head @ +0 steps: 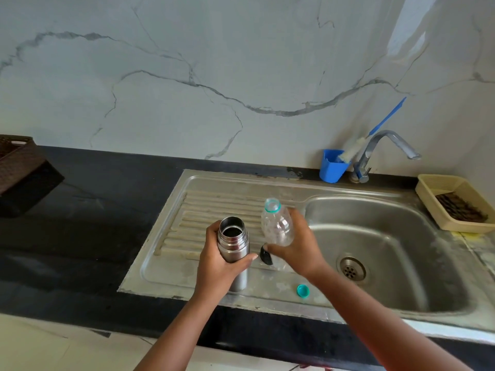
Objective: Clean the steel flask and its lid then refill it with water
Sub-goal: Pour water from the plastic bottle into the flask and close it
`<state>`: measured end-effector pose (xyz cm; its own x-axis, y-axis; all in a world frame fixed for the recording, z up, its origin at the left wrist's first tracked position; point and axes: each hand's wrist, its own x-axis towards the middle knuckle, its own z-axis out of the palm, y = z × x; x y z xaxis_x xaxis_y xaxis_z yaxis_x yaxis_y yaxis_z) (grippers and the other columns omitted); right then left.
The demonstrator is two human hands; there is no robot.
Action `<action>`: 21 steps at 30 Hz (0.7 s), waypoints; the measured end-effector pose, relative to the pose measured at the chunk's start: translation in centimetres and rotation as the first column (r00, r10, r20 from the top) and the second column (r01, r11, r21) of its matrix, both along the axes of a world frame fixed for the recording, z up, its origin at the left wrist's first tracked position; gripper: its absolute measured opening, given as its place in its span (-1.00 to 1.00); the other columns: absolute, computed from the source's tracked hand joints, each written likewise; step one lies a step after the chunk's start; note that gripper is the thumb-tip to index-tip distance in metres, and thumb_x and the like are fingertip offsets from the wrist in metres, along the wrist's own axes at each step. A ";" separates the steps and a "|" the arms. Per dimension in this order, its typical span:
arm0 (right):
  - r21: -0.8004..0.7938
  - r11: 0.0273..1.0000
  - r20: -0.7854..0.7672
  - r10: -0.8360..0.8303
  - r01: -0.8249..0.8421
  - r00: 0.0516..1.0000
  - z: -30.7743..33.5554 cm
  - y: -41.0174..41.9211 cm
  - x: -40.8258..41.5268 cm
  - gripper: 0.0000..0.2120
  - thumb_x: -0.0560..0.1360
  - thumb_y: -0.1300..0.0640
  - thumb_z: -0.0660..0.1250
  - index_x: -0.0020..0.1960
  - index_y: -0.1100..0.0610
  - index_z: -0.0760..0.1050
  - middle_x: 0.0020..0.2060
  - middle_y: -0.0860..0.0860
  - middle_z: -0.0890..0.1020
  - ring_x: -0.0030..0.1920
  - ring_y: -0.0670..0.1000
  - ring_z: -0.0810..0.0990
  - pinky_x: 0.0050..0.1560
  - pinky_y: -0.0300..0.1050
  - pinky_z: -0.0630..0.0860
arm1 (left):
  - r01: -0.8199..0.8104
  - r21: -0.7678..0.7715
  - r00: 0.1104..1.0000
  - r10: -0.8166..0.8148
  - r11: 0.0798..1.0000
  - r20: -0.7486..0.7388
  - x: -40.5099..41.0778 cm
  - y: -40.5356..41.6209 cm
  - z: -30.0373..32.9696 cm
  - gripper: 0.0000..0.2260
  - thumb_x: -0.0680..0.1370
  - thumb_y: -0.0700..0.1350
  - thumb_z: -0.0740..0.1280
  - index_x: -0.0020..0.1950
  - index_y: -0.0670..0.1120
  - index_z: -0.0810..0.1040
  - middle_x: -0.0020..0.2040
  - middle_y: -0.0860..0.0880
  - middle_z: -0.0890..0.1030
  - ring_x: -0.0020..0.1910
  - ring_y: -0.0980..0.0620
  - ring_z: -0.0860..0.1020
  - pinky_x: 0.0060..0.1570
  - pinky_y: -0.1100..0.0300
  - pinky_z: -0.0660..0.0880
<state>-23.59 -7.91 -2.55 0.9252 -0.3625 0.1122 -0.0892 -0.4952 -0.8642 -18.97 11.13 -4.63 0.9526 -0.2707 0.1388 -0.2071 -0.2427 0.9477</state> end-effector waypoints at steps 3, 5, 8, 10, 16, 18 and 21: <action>0.228 0.971 -0.056 -0.055 0.066 0.997 -2.8 0.6 -1.2 -0.29 0.22 0.19 0.65 0.23 -0.11 0.38 0.10 -0.13 0.61 0.08 -0.16 0.61 0.20 -0.02 0.55 | 0.003 0.003 1.000 -0.003 1.000 0.005 -0.1 0.0 0.0 -0.27 0.26 -0.12 0.67 0.20 0.32 0.32 0.10 0.18 0.61 0.08 0.26 0.59 -0.05 0.39 0.52; 0.284 0.955 -0.046 -0.082 0.091 0.996 -4.0 0.7 -1.7 -0.29 0.23 0.22 0.65 0.22 -0.11 0.38 0.08 -0.11 0.63 0.07 -0.15 0.63 0.21 0.00 0.55 | 0.000 0.002 1.000 0.000 1.000 0.010 -0.1 0.0 -0.1 -0.28 0.26 -0.13 0.67 0.20 0.29 0.33 0.08 0.18 0.61 0.07 0.25 0.59 -0.06 0.41 0.50; 0.310 0.948 -0.064 -0.062 0.079 0.996 -4.9 1.0 -2.3 -0.28 0.24 0.19 0.65 0.26 -0.08 0.36 0.10 -0.12 0.63 0.10 -0.17 0.61 0.25 -0.03 0.53 | -0.006 -0.008 1.000 0.006 1.000 0.007 -0.1 -0.1 -0.2 -0.27 0.26 -0.15 0.67 0.22 0.26 0.34 0.08 0.18 0.62 0.07 0.23 0.60 -0.02 0.35 0.50; 0.319 0.946 -0.070 -0.046 0.066 0.997 -5.4 0.9 -2.6 -0.23 0.24 0.14 0.66 0.32 -0.05 0.33 0.14 -0.12 0.61 0.16 -0.15 0.59 0.28 0.02 0.51 | -0.002 -0.012 1.000 0.002 1.000 0.007 -0.1 -0.1 -0.1 -0.27 0.25 -0.14 0.67 0.22 0.25 0.34 0.08 0.18 0.62 0.06 0.23 0.60 0.00 0.33 0.51; 0.255 0.967 -0.094 0.046 -0.020 0.995 -6.0 0.7 -3.2 -0.08 0.22 0.05 0.67 0.41 -0.10 0.22 0.22 -0.15 0.54 0.26 -0.14 0.52 0.34 -0.07 0.45 | 0.027 -0.027 1.000 -0.027 0.999 0.002 -0.1 0.2 0.2 -0.26 0.24 -0.13 0.68 0.24 0.25 0.35 0.11 0.14 0.62 0.09 0.20 0.60 0.06 0.21 0.56; 0.247 0.968 -0.088 0.055 -0.031 0.995 -6.0 0.7 -3.4 -0.07 0.22 0.09 0.67 0.42 -0.11 0.20 0.22 -0.19 0.52 0.26 -0.22 0.49 0.31 -0.23 0.43 | 0.034 -0.044 0.999 -0.034 0.998 0.002 -0.1 0.4 0.3 -0.23 0.22 -0.14 0.68 0.25 0.26 0.34 0.14 0.12 0.61 0.11 0.18 0.60 0.13 0.10 0.57; 0.252 0.967 -0.083 0.062 -0.039 0.995 -6.1 0.4 -3.5 -0.04 0.22 0.14 0.67 0.43 -0.10 0.17 0.22 -0.21 0.51 0.25 -0.27 0.48 0.26 -0.32 0.43 | 0.040 -0.073 0.999 -0.039 0.997 0.011 -0.1 0.9 0.2 -0.16 0.21 -0.14 0.69 0.31 0.28 0.30 0.22 0.24 0.52 0.22 0.17 0.54 0.23 -0.02 0.54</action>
<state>-27.13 -7.48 -8.70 0.9451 -0.3213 -0.0602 -0.1525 -0.2706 -0.9505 -19.02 11.98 -4.43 0.9400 -0.2967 0.1683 -0.2239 -0.1645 0.9606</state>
